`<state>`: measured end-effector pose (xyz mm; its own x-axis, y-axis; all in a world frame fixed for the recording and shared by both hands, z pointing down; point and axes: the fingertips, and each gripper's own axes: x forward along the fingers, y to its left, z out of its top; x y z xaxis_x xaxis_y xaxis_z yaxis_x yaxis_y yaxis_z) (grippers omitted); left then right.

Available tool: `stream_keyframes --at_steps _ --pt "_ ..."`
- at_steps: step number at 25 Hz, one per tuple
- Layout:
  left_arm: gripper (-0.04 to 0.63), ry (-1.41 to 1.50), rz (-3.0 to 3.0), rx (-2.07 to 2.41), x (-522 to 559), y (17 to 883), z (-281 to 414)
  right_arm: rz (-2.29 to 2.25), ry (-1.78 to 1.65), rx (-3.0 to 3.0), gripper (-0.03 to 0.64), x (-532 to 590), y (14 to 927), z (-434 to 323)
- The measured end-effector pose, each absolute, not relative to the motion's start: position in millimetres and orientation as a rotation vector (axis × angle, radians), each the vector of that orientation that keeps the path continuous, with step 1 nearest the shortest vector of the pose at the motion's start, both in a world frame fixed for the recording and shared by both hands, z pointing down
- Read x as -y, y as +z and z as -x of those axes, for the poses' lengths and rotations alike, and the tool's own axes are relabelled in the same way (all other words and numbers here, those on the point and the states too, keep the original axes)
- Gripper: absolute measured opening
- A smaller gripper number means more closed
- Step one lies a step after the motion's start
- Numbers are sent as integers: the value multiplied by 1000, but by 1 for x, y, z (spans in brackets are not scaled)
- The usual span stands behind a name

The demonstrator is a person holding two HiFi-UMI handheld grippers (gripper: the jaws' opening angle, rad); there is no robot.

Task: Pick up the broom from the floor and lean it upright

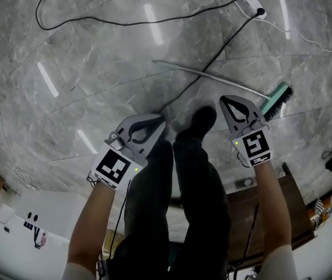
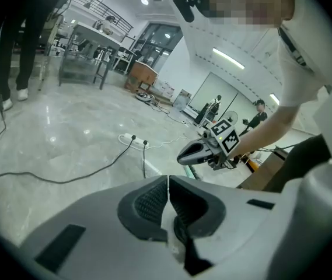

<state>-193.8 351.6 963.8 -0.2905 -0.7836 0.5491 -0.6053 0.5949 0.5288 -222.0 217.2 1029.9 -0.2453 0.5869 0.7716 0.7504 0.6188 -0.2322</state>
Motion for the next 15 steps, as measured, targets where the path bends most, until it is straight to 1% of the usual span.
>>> stream_keyframes --at_steps 6,15 --pt "11 -269 -1109 1987 -353 1035 175 1056 -288 1921 34 -208 1120 213" --pt "11 -316 -1123 1936 -331 1109 159 1027 -333 1841 88 -186 1225 194"
